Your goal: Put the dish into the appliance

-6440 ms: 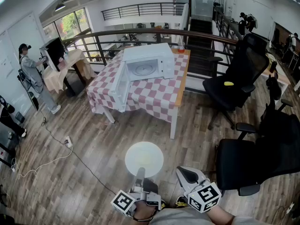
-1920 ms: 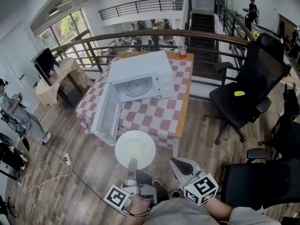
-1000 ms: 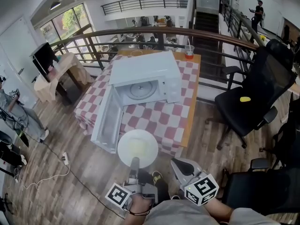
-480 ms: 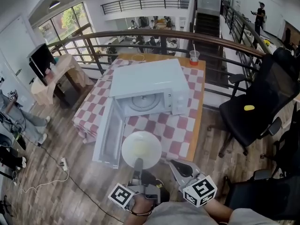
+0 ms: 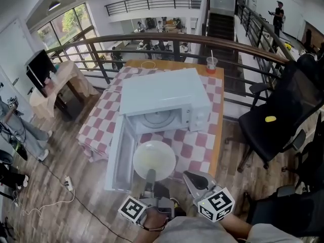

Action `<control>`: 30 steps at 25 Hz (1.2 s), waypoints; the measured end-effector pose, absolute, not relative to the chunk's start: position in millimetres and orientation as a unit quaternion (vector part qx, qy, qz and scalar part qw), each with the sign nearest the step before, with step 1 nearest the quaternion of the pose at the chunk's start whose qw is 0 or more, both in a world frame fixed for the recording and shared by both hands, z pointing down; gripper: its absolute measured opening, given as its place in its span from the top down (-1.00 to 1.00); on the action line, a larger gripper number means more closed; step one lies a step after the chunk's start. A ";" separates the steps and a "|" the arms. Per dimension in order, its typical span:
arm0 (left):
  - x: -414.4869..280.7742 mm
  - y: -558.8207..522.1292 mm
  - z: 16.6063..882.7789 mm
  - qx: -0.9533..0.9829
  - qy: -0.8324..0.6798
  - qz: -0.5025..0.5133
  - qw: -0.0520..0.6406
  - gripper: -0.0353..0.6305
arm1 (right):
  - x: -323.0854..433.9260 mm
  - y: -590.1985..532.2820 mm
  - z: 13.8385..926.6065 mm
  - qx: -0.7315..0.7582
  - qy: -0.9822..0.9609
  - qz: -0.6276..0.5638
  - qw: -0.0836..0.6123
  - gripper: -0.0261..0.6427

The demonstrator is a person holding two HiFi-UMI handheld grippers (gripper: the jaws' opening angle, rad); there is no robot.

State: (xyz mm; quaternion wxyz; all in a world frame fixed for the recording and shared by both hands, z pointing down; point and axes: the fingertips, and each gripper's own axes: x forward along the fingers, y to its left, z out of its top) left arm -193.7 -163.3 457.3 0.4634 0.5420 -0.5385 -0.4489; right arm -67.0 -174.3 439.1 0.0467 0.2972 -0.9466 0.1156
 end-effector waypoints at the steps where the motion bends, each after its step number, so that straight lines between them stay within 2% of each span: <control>1: -196.9 -167.7 458.1 0.542 -0.537 -0.449 0.465 0.81 | -70.3 -178.1 439.0 0.298 -0.946 0.115 0.048 0.92; 17: -251.7 -224.3 474.5 0.551 -0.527 -0.435 0.479 0.81 | -130.3 -231.3 446.0 0.315 -0.941 0.112 0.053 0.92; 30: -261.6 -240.0 486.9 0.559 -0.516 -0.422 0.494 0.81 | -145.2 -240.4 452.3 0.328 -0.936 0.109 0.060 0.92</control>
